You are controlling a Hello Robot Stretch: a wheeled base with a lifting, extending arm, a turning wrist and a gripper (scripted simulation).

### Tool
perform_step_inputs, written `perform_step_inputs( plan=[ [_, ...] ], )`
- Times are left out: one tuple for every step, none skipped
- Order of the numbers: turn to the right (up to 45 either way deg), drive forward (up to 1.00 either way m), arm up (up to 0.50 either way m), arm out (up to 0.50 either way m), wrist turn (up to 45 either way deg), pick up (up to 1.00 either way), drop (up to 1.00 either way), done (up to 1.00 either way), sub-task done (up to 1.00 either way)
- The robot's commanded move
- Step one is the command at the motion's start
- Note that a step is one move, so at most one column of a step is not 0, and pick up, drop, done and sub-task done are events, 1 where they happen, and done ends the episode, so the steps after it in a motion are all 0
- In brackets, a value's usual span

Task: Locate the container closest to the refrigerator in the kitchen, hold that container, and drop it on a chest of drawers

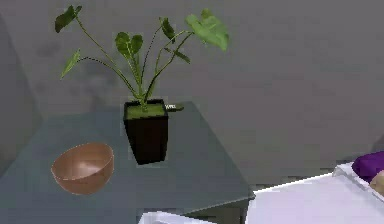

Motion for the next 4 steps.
perform_step_inputs(
  plan=[
    [15.0, 0.00, 0.00, 0.00, 0.0, 0.00, 0.00, 0.00, 0.00],
    [-45.0, 0.00, 0.00, 0.00, 0.0, 0.00, 0.00, 0.00, 0.00],
    [-6.0, 0.00, 0.00, 0.00, 0.0, 0.00, 0.00, 0.00, 0.00],
    [39.0, 0.00, 0.00, 0.00, 0.0, 0.00, 0.00, 0.00, 0.00]
  ],
)
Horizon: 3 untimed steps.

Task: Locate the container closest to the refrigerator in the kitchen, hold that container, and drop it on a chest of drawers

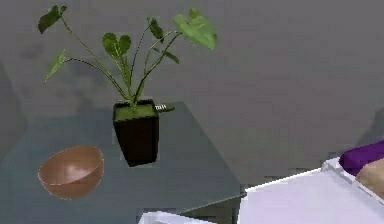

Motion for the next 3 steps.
perform_step_inputs(
  plan=[
    [-27.0, 0.00, 0.00, 0.00, 0.0, 0.00, 0.00, 0.00, 0.00],
    [24.0, 0.00, 0.00, 0.00, 0.0, 0.00, 0.00, 0.00, 0.00],
    [-42.0, 0.00, 0.00, 0.00, 0.0, 0.00, 0.00, 0.00, 0.00]
  ],
)
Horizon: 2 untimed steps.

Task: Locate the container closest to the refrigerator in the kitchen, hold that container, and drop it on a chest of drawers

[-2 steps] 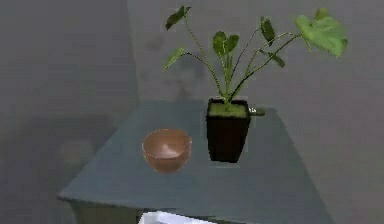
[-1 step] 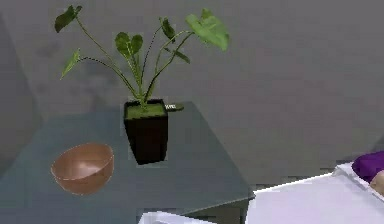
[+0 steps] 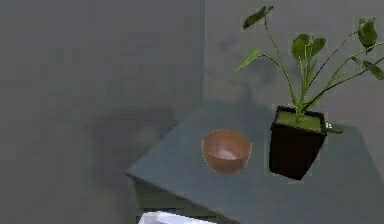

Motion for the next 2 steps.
perform_step_inputs(
  plan=[
    [0.0, 0.20, 0.00, 0.00, 0.0, 0.00, 0.00, 0.00, 0.00],
    [45.0, 0.00, 0.00, 0.00, 0.0, 0.00, 0.00, 0.00, 0.00]
  ],
)
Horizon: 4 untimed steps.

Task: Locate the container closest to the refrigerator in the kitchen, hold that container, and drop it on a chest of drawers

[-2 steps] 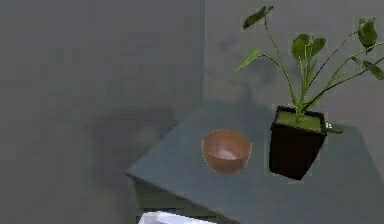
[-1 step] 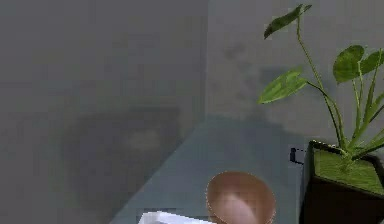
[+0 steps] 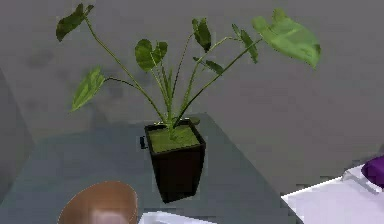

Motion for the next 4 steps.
perform_step_inputs(
  plan=[
    [21.0, 0.00, 0.00, 0.00, 0.0, 0.00, 0.00, 0.00, 0.00],
    [-45.0, 0.00, 0.00, 0.00, 0.0, 0.00, 0.00, 0.00, 0.00],
    [-24.0, 0.00, 0.00, 0.00, 0.0, 0.00, 0.00, 0.00, 0.00],
    [45.0, 0.00, 0.00, 0.00, 0.0, 0.00, 0.00, 0.00, 0.00]
  ],
)
